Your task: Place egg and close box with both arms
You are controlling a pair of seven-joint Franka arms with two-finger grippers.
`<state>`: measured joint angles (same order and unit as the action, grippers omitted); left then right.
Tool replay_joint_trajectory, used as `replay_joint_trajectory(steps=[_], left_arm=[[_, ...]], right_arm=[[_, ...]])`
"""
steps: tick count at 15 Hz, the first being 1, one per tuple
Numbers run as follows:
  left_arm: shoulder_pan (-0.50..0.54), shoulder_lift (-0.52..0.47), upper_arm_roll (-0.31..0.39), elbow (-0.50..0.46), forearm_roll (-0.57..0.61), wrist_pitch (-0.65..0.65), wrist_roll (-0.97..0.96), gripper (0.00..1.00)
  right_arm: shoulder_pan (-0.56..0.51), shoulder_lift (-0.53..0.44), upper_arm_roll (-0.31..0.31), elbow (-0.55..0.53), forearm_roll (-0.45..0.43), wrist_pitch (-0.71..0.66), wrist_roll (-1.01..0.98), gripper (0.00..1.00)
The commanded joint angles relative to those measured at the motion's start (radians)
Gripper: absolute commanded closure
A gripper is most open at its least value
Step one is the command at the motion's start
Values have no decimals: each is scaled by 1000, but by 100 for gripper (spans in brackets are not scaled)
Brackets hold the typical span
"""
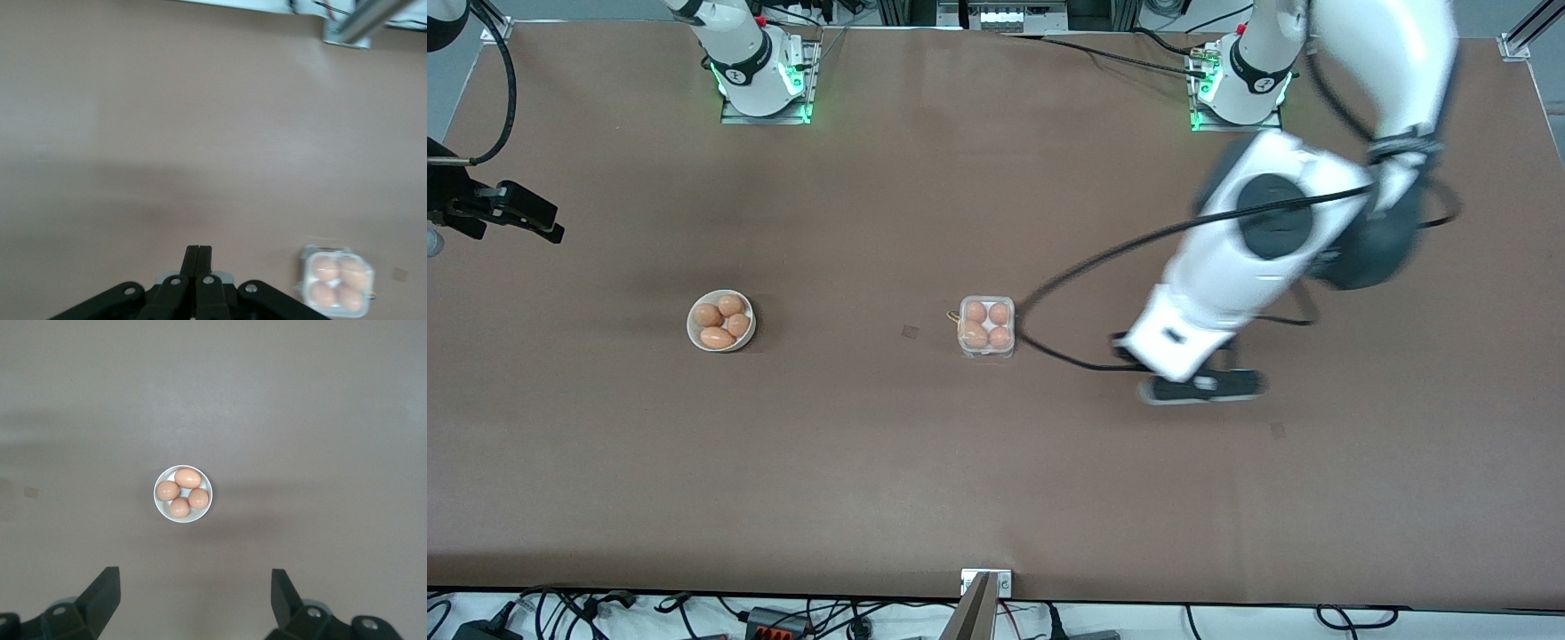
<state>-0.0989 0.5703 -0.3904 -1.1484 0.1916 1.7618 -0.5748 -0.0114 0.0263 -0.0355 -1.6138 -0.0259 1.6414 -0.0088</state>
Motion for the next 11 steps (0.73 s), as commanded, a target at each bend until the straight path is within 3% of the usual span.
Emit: replay_joint_trajectory(steps=[1, 5, 11], left_arm=[[80, -104, -13, -70, -43, -62, 50, 100], [174, -205, -13, -80, -98, -139, 58, 99], [261, -262, -13, -105, -120, -206, 174, 100]], right_arm=[[-2, -26, 0, -18, 4, -8, 1, 0], [-2, -23, 0, -21, 1, 3, -4, 0], [4, -17, 2, -20, 3, 1, -5, 0]])
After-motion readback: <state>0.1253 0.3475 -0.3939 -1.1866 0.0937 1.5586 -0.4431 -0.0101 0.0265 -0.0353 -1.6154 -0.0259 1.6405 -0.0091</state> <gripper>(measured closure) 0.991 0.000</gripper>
